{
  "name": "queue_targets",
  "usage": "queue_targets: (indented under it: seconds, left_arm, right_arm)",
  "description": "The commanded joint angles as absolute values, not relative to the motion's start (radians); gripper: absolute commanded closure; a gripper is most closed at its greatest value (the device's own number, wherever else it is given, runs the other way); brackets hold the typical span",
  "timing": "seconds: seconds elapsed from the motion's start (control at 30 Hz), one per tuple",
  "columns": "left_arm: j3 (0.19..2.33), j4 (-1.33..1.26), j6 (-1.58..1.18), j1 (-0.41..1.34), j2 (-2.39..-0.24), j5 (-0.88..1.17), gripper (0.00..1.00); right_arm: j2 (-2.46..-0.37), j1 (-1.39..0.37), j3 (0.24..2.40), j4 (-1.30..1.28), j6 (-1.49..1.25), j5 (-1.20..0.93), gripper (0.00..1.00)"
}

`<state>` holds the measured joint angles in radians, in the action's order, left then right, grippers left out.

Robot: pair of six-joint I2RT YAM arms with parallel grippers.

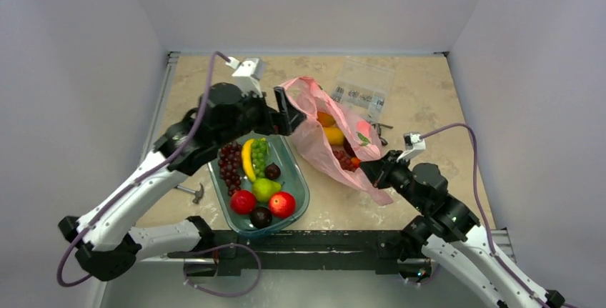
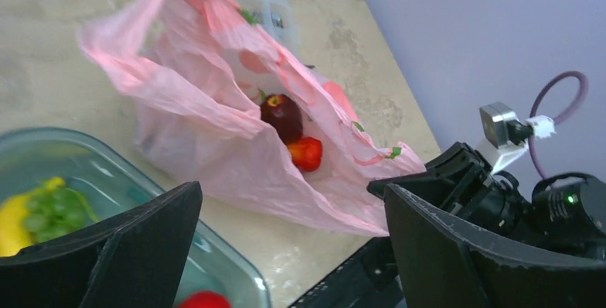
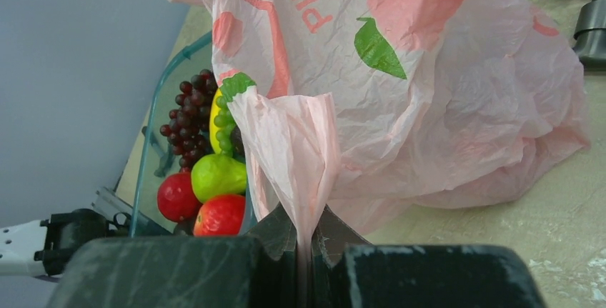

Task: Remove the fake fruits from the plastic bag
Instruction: Adjust the plastic bag at the center of the board.

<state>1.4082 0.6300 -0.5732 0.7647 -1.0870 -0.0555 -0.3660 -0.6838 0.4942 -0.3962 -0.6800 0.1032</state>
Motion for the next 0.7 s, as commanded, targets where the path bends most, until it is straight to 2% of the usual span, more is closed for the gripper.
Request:
queue_targets:
  seconds: [0.0, 0.23, 0.3, 0.37, 0.4, 0.47, 0.5, 0.67]
  left_arm:
    - [1.301, 0.394, -0.918, 0.826, -1.215, -0.155, 0.0]
    - [1.385, 0.372, -0.925, 0.839, -1.472, -0.255, 0.0]
    - [1.395, 0.353, -0.919, 0.819, -1.523, -0.236, 0.05]
    - [1.415, 0.336, -0.896, 0.8, -1.571, -0.198, 0.21]
    - [1.425, 0.326, -0.867, 0.794, -1.592, -0.204, 0.35]
    - [1.456, 0.306, -0.816, 0.757, -1.642, -0.149, 0.87]
    - [1.495, 0.3, -0.8, 0.725, -1.674, -0.055, 0.99]
    - [1.81, 0.281, -0.756, 0.633, -1.821, 0.388, 1.0]
  right_arm:
    - [-0.321, -0.68, 0.491, -0.359, -0.719, 0.147, 1.0]
    - [-0.307, -0.681, 0.508, -0.383, -0.72, 0.19, 1.0]
    - [-0.304, -0.681, 0.512, -0.396, -0.716, 0.202, 1.0]
    - [-0.299, -0.681, 0.514, -0.407, -0.72, 0.216, 1.0]
    - [-0.295, -0.681, 0.511, -0.414, -0.725, 0.224, 1.0]
    - [-0.294, -0.68, 0.509, -0.424, -0.749, 0.254, 1.0]
    - [-0.297, -0.681, 0.51, -0.434, -0.767, 0.287, 1.0]
    - [-0.339, -0.681, 0.569, -0.588, -0.899, 0.523, 1.0]
